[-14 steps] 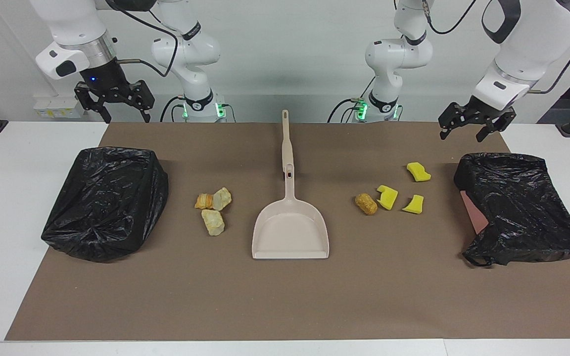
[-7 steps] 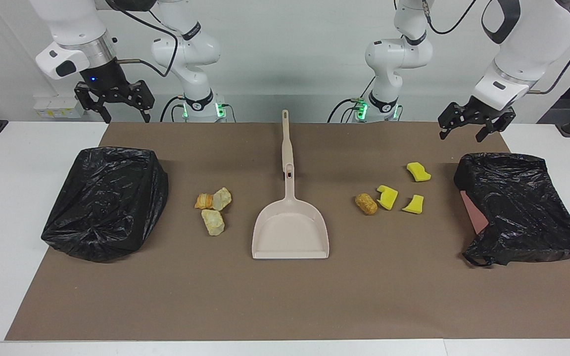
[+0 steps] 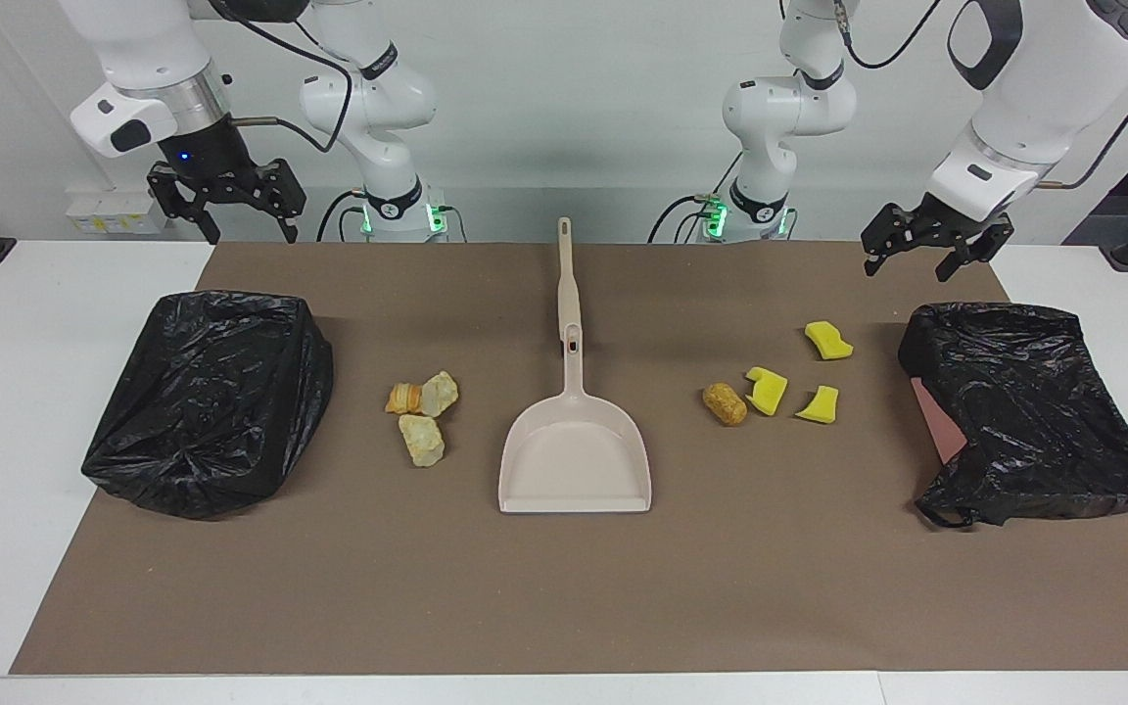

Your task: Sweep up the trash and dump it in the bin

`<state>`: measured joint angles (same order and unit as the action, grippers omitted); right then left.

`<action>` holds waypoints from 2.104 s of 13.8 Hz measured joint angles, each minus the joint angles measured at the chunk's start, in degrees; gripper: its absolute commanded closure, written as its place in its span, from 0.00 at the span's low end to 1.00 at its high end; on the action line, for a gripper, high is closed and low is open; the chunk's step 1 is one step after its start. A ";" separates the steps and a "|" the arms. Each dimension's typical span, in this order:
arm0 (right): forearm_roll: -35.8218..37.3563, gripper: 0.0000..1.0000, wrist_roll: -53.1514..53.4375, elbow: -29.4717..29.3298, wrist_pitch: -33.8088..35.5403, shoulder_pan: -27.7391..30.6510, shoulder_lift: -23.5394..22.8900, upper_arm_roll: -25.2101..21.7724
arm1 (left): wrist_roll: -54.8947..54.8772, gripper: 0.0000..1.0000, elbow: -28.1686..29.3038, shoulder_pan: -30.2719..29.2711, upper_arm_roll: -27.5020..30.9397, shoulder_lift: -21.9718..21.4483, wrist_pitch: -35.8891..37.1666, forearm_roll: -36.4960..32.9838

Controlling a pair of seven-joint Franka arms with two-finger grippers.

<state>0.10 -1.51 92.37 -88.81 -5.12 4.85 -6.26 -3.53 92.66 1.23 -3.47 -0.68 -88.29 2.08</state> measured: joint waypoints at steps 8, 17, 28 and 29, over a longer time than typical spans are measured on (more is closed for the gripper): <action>0.00 0.00 0.00 0.00 0.00 0.00 0.00 0.00 | 1.29 0.00 13.63 11.11 -0.45 -3.45 -7.19 2.69; 0.00 0.00 0.00 0.00 0.00 0.00 0.00 0.00 | 20.80 0.00 29.19 30.55 -0.58 -5.25 -22.18 7.95; 0.00 0.00 0.00 0.00 0.00 0.00 0.00 0.00 | 38.91 0.11 39.76 54.22 -0.68 1.43 -45.23 11.60; 0.00 0.00 0.00 0.00 0.00 0.00 0.00 0.00 | 39.63 0.25 39.74 55.00 -0.69 2.50 -46.10 11.60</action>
<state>0.10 -1.51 92.37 -88.81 -5.12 4.85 -6.26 36.10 132.40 56.23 -4.16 1.82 -134.39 13.68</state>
